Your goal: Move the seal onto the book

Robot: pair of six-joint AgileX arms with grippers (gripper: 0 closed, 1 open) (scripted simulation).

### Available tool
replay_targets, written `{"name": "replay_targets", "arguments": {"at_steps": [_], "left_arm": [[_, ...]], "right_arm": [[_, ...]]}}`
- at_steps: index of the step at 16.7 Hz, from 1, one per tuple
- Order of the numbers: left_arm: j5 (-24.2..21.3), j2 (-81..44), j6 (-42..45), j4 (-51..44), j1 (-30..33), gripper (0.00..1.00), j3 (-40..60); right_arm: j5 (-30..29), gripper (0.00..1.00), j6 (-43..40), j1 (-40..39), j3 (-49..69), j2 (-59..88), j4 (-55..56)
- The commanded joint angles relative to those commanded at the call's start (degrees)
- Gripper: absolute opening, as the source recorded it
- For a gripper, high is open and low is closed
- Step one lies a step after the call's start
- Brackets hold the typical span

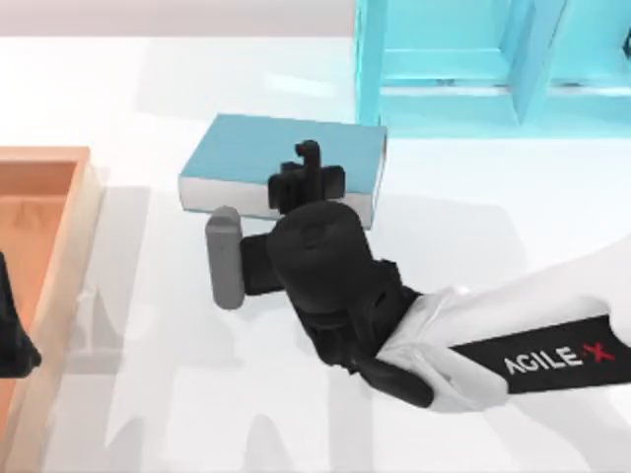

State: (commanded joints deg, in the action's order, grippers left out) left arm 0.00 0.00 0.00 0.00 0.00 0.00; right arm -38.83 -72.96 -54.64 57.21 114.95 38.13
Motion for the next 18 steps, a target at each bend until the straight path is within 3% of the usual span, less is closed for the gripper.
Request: {"name": "replay_targets", "arguments": {"at_steps": [18], "left_arm": [[0.0, 0.0, 0.0, 0.0, 0.0, 1.00, 0.0]], "right_arm": [[-0.6, 0.00, 0.1, -0.4, -1.7, 4.8, 6.5]]}}
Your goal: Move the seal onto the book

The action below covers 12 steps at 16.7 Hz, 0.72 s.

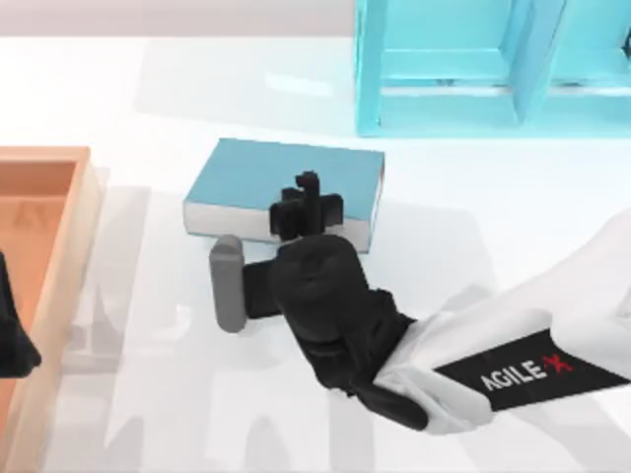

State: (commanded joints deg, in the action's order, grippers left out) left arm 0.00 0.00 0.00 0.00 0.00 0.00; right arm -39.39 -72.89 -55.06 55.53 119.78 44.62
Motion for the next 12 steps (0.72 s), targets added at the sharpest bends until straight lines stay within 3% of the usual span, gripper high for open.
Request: {"name": "replay_targets", "arguments": {"at_steps": [1, 12], "left_arm": [[0.0, 0.0, 0.0, 0.0, 0.0, 1.00, 0.0], [0.0, 0.0, 0.0, 0.0, 0.0, 1.00, 0.0]], "right_arm": [[0.0, 0.00, 0.0, 0.0, 0.0, 0.0, 0.0], [0.0, 0.83, 0.0, 0.0, 0.0, 0.0, 0.0]]}}
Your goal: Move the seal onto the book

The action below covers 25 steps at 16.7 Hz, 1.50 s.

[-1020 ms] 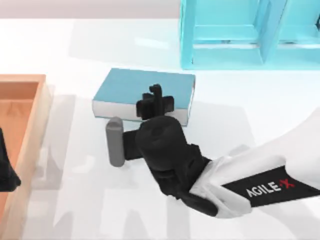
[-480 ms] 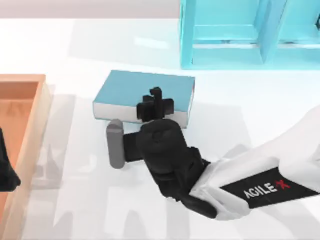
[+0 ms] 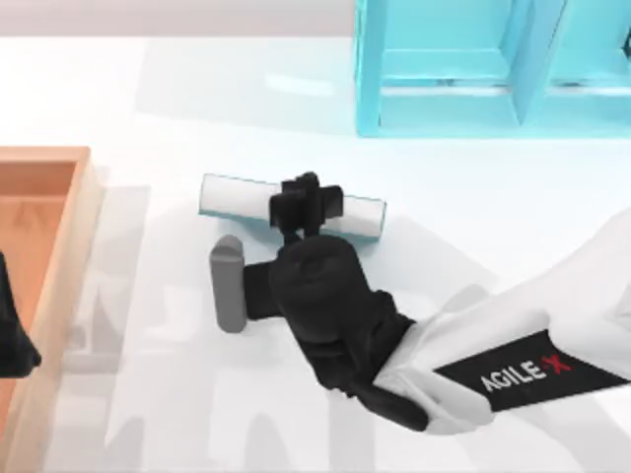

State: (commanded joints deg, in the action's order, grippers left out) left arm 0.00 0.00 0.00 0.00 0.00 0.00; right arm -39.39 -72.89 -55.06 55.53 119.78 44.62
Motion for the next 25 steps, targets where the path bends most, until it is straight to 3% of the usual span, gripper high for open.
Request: {"name": "replay_targets", "arguments": {"at_steps": [2, 3, 13, 22, 25], "left_arm": [[0.0, 0.0, 0.0, 0.0, 0.0, 1.00, 0.0], [0.0, 0.0, 0.0, 0.0, 0.0, 1.00, 0.0], [0.0, 0.0, 0.0, 0.0, 0.0, 1.00, 0.0], [0.0, 0.0, 0.0, 0.0, 0.0, 1.00, 0.0], [0.0, 0.0, 0.0, 0.0, 0.0, 1.00, 0.0]], "right_arm": [[0.0, 0.98, 0.0, 0.0, 0.0, 0.0, 0.0], [0.0, 1.00, 0.0, 0.0, 0.0, 0.0, 0.0], [-0.9, 1.00, 1.0, -0.9, -0.9, -0.7, -0.8], [-18.9, 1.00, 13.4, -21.4, -11.1, -10.8, -10.3], [-20.6, 1.00, 15.1, -22.9, -12.6, -12.3, -11.8]]}}
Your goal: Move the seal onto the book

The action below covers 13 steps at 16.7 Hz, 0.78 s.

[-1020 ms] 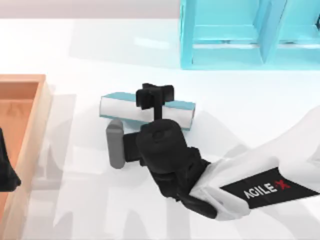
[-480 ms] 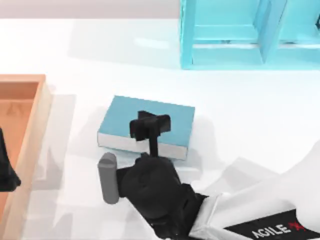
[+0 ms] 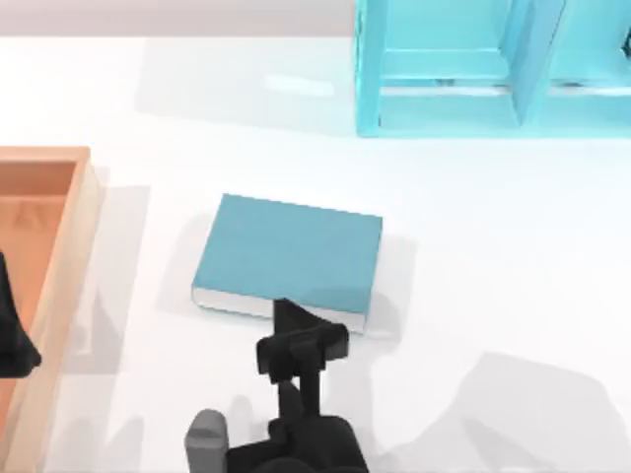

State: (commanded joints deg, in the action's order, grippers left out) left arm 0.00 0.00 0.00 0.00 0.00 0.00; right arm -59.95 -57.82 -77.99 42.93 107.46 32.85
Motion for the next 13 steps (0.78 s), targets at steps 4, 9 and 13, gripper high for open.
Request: {"name": "replay_targets", "arguments": {"at_steps": [4, 9, 13], "left_arm": [[0.0, 0.0, 0.0, 0.0, 0.0, 1.00, 0.0], [0.0, 0.0, 0.0, 0.0, 0.0, 1.00, 0.0], [0.0, 0.0, 0.0, 0.0, 0.0, 1.00, 0.0]], "right_arm": [[0.2, 1.00, -0.1, 0.3, 0.3, 0.2, 0.0], [4.8, 1.00, 8.8, 8.2, -1.6, -8.4, -2.7], [13.6, 1.00, 23.6, 21.9, -7.0, -26.1, -8.2]]}}
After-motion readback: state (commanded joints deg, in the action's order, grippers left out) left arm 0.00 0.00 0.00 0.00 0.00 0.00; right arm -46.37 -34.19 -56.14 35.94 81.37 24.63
